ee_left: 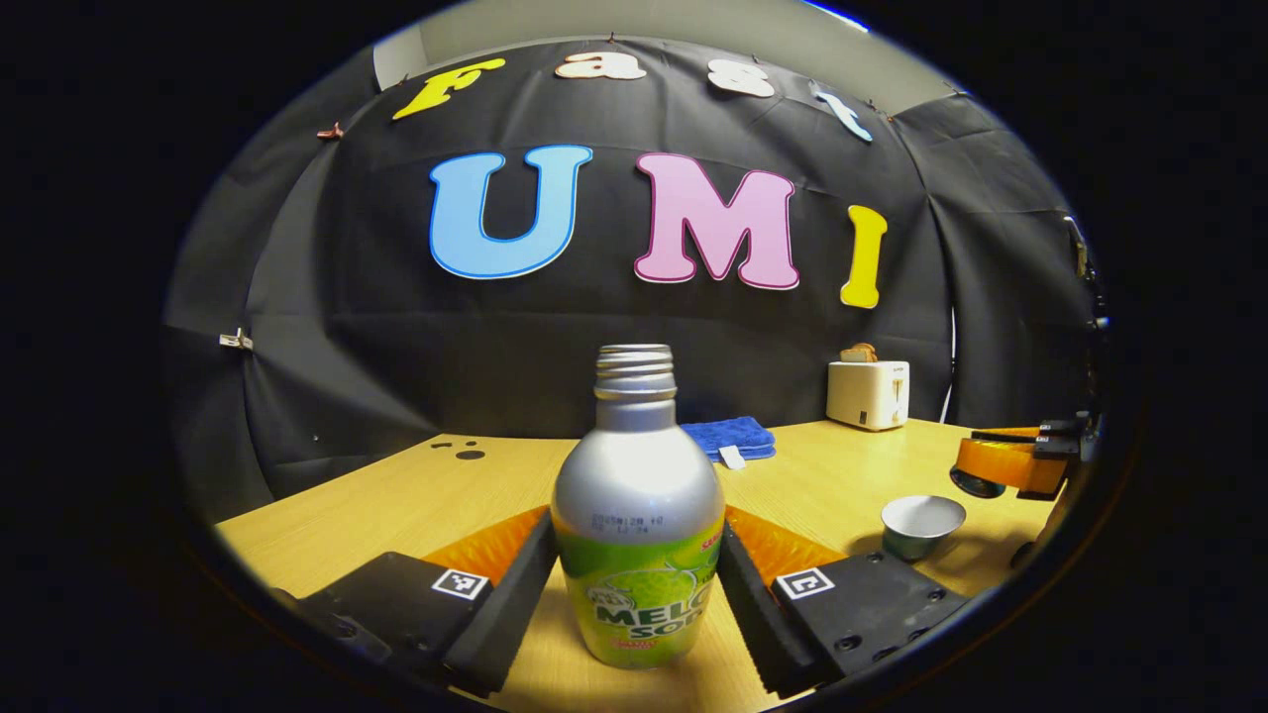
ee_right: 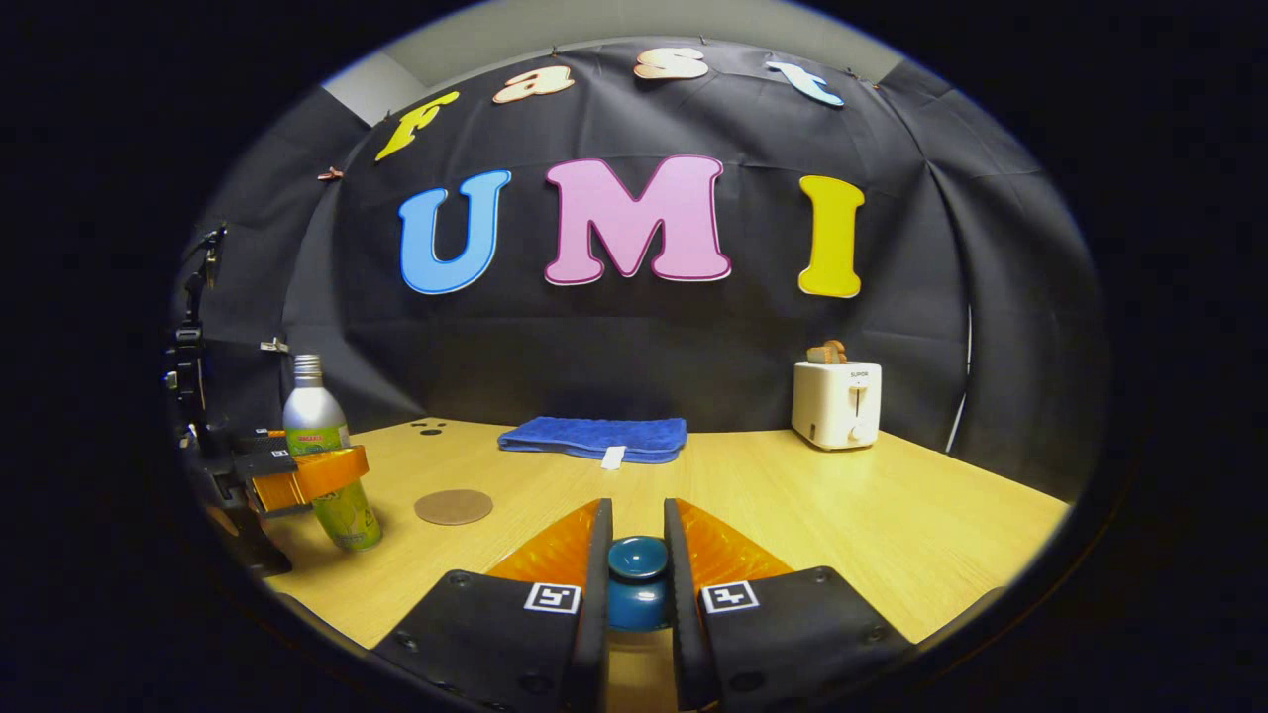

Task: Open the teacup lid with one hand, grasp the water bottle and pour water into the teacup with the other hand; after pouring, place the water bottle on the coaster and then close the teacup lid.

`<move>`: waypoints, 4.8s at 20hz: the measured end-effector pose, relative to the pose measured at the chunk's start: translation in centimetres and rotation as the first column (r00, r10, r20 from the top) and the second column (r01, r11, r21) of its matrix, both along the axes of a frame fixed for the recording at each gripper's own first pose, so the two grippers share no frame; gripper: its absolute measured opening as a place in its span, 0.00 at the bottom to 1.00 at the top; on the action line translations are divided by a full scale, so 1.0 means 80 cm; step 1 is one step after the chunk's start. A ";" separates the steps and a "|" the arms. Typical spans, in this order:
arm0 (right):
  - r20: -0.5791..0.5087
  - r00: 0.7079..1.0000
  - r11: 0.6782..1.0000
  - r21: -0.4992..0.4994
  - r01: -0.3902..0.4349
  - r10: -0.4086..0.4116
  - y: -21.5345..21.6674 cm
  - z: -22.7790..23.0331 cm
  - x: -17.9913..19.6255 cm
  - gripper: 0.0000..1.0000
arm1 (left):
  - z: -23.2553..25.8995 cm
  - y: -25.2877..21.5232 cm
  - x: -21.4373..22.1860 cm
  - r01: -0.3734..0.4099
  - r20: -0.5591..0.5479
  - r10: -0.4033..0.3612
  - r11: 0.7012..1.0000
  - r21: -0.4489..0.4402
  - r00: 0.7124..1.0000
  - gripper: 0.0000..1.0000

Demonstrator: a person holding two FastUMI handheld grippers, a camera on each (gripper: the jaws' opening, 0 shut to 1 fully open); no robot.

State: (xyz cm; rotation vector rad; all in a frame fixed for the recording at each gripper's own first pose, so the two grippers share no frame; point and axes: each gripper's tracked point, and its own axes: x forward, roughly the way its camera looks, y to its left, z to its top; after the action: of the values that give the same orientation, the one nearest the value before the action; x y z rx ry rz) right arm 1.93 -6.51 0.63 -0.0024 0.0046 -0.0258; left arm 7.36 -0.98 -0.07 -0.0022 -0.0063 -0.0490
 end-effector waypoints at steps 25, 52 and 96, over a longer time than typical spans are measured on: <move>-0.004 0.997 0.997 0.006 -0.074 0.074 -0.072 0.004 -0.005 0.29 | 0.002 -0.152 0.029 0.116 -0.060 -0.204 0.272 0.955 0.977 0.79; -0.005 0.997 0.997 0.006 -0.082 0.082 -0.096 0.006 -0.009 0.30 | -0.023 -0.151 0.057 0.171 -0.224 -0.160 -0.287 0.943 0.961 0.80; -0.009 0.995 0.995 0.007 -0.095 0.095 -0.097 0.011 -0.001 0.30 | 0.039 -0.174 0.065 0.098 -0.258 -0.107 -0.737 0.669 0.960 0.80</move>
State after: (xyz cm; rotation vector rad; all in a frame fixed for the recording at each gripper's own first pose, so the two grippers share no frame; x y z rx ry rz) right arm 1.81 -14.28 1.49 0.0035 0.0136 0.0693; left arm 12.56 -14.90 3.07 2.3714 0.0487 -0.3941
